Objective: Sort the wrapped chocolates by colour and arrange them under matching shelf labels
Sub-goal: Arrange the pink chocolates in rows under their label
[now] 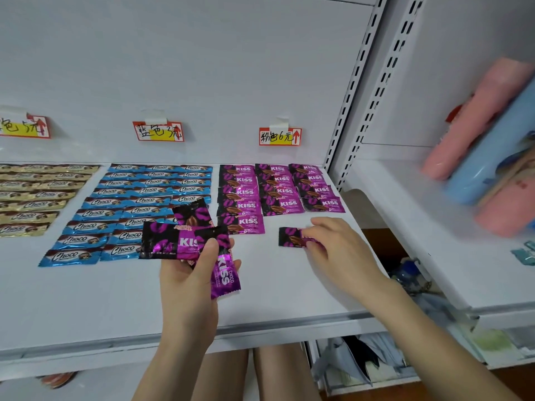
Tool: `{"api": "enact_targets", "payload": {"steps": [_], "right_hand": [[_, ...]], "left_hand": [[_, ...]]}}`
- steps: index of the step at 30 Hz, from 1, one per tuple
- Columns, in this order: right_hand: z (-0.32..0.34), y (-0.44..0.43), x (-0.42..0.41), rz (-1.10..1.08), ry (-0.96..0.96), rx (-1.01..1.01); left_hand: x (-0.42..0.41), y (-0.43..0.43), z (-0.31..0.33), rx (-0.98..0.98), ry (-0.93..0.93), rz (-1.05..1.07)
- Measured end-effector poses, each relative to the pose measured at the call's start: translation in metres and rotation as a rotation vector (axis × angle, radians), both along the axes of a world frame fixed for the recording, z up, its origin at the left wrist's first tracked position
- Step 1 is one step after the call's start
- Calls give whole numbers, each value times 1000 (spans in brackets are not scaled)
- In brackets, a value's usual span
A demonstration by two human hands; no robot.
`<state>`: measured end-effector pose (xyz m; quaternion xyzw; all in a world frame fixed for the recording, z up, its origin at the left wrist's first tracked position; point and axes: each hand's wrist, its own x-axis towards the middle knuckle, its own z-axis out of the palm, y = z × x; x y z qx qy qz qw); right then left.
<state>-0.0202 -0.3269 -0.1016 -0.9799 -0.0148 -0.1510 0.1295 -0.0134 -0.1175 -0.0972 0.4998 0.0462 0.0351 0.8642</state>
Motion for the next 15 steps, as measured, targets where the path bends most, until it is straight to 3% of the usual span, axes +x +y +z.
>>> {"api": "enact_targets", "payload": {"steps": [15], "right_hand": [[-17, 20, 23, 127, -1, 65]], "left_hand": [[-2, -1, -4, 12, 31, -28]]}}
